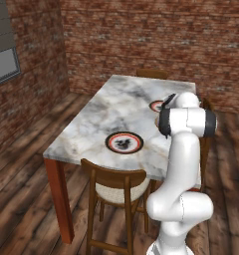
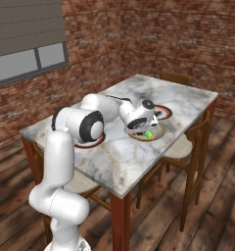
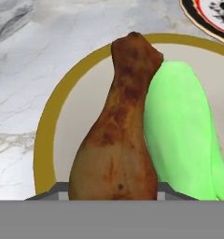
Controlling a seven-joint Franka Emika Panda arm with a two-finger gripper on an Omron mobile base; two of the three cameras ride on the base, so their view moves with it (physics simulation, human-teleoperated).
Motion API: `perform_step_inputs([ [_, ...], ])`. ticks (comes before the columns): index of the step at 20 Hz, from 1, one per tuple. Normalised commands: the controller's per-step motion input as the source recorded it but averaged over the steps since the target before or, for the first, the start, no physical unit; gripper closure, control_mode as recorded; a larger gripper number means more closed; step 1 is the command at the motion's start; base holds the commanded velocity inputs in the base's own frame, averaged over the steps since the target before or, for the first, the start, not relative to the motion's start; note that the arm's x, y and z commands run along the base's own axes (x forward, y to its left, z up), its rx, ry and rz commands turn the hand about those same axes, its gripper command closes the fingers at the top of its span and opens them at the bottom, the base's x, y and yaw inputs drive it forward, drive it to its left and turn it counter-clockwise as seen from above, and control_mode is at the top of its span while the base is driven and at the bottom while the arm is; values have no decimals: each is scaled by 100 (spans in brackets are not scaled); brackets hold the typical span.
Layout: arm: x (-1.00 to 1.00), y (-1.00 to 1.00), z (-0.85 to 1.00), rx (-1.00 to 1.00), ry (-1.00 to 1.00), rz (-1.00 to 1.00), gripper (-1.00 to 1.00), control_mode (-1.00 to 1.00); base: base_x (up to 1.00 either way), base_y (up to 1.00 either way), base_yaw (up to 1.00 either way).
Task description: Pick the chicken drumstick and corn from their plates and place them in the bowl. Then put the bowl in the fridge.
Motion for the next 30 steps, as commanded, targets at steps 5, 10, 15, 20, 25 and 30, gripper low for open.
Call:
perform_step_inputs([
  [5,7,0,-13,0,4,0,100,-100,0,0,0],
  [10,11,0,-6,0,2,0,100,-100,0,0,0],
  [15,6,-2,-4,0,0,0,100,-100,0,0,0],
  [20,0,-8,0,0,0,0,-100,-100,0,0,0],
  [25,2,-6,1,0,0,0,-100,-100,0,0,0],
  [30,1,0,10,0,0,0,-100,-100,0,0,0],
])
